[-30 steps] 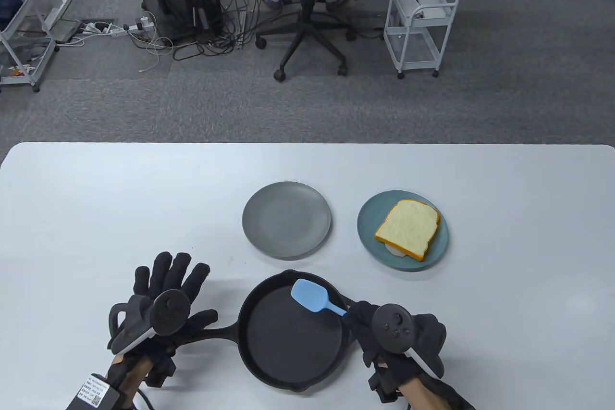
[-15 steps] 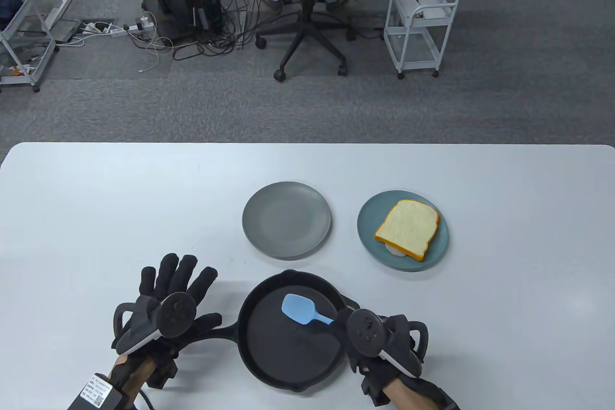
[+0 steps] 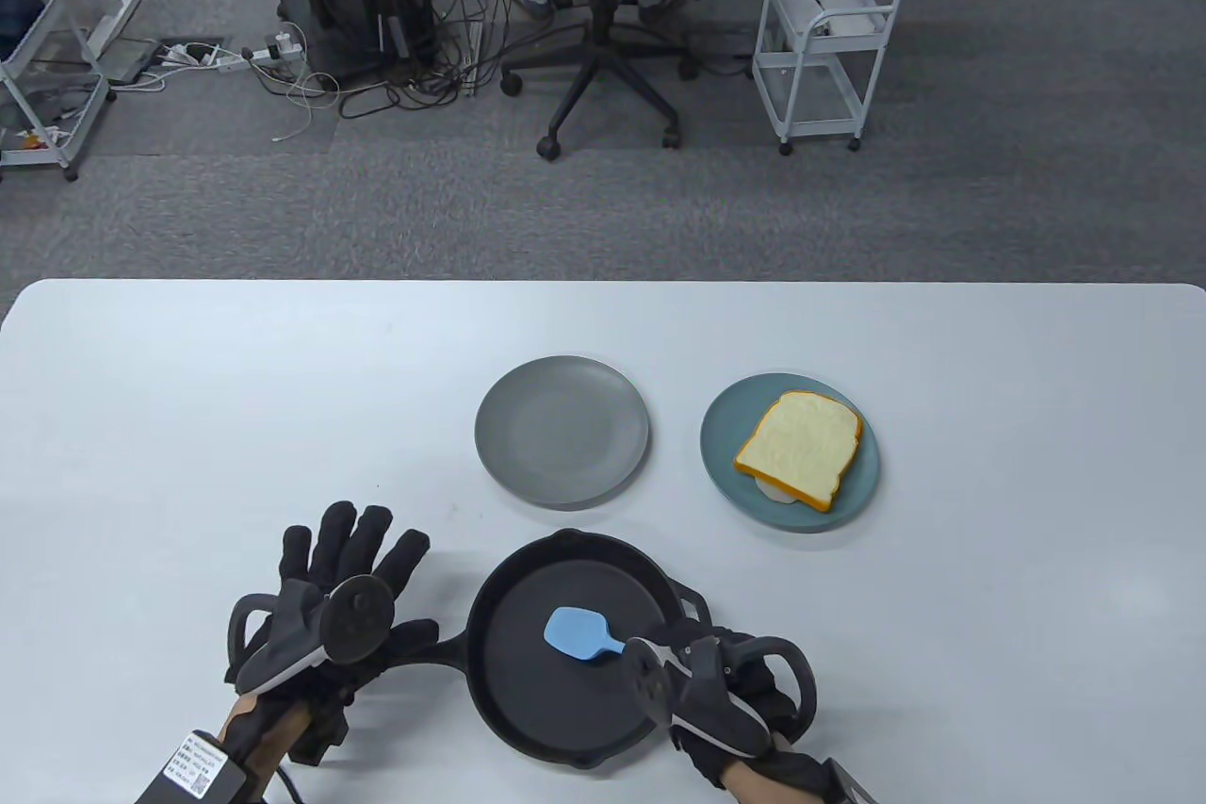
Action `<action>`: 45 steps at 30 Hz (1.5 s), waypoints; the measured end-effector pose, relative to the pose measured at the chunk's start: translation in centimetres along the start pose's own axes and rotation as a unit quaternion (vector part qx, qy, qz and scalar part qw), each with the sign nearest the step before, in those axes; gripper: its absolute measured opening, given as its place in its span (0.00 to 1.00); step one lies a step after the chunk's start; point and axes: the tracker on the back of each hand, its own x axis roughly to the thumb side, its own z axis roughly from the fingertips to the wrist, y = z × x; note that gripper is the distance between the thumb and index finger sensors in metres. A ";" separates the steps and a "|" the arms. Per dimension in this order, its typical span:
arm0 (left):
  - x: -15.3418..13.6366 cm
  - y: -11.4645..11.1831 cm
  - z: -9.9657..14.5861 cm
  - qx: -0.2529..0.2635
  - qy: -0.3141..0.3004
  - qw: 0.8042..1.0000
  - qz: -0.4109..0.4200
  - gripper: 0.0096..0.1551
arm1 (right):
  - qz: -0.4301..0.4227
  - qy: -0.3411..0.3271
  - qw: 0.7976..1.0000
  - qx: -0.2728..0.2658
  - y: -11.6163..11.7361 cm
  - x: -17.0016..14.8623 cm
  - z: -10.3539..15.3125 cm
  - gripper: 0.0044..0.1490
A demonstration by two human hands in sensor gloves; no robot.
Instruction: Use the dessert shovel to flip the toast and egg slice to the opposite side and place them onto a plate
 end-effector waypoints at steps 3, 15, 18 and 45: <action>0.0 0.0 0.0 -0.007 0.002 1.000 -0.005 0.57 | 0.025 -0.006 1.000 -0.001 -0.1 0.3 0.1 0.34; 0.1 -0.1 0.0 -0.013 0.002 1.000 -0.006 0.58 | 0.004 -0.012 1.000 0.000 -0.2 -0.4 0.2 0.35; 0.1 -0.1 -0.1 -0.023 0.005 1.000 -0.010 0.58 | -0.003 -0.012 1.000 -0.004 -0.3 -0.5 0.3 0.35; -0.4 -0.2 -0.3 -0.021 0.009 1.000 0.015 0.59 | -0.165 0.082 0.981 -0.061 -2.0 -8.4 0.5 0.55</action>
